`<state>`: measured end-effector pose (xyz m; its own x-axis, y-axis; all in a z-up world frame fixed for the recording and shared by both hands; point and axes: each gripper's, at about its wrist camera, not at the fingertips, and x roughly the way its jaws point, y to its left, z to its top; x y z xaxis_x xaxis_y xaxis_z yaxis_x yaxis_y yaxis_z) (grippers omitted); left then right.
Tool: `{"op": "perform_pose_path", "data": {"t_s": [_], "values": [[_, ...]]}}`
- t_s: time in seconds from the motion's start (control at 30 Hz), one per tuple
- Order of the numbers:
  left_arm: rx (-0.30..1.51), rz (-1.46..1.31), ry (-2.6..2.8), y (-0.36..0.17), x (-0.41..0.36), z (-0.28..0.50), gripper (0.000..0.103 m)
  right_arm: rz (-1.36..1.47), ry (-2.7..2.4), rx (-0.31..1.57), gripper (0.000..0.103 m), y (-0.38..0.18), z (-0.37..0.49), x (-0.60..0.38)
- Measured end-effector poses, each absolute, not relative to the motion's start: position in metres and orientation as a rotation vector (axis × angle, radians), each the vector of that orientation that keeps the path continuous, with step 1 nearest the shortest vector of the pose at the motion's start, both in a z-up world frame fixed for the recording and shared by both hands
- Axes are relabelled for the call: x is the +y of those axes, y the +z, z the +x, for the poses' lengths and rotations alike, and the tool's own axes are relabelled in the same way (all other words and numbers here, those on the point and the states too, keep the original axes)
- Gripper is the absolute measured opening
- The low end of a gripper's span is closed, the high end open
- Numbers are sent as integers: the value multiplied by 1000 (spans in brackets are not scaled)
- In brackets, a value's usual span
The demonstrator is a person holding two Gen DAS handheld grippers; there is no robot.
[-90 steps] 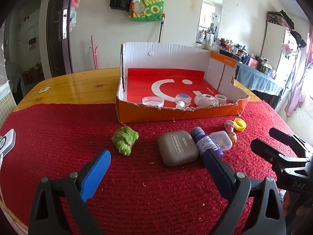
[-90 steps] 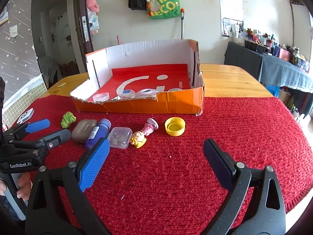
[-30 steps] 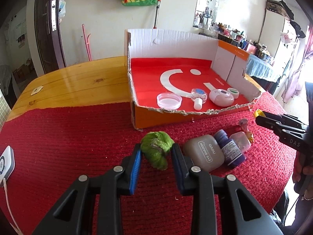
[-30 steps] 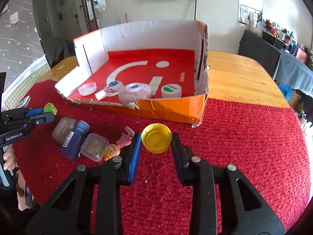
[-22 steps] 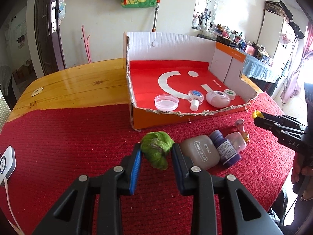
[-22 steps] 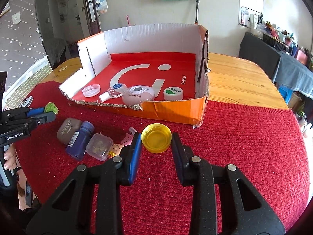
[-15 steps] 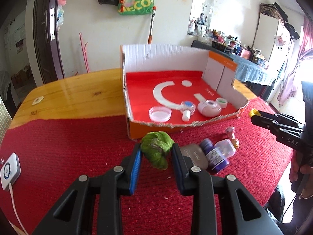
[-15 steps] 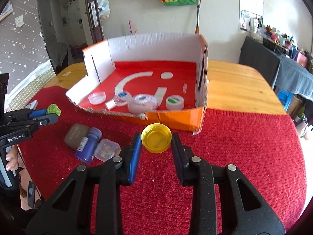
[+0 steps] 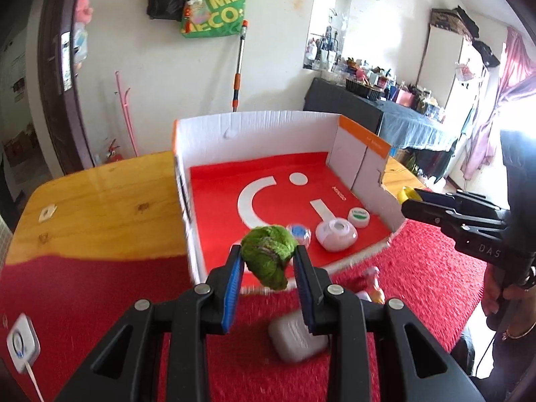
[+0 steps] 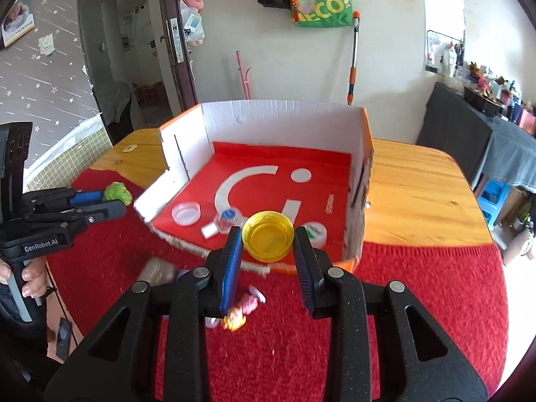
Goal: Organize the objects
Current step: 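Carry the green plush with the left tool while the right tool carries the yellow cap into the box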
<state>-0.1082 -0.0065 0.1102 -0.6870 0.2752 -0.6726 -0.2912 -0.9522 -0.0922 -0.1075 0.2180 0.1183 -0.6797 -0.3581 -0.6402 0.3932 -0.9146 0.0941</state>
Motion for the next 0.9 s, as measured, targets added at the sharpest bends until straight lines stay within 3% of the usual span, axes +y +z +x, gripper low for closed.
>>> {"op": "perform_pose_path", "data": {"t_s": [0.47, 0.9], "values": [[117, -1340, 2449, 74, 27, -217, 32, 1231, -2448, 181, 29, 74, -205, 196], [111, -1483, 2365, 46, 30, -244, 32, 1386, -2385, 245, 29, 47, -237, 188]]}}
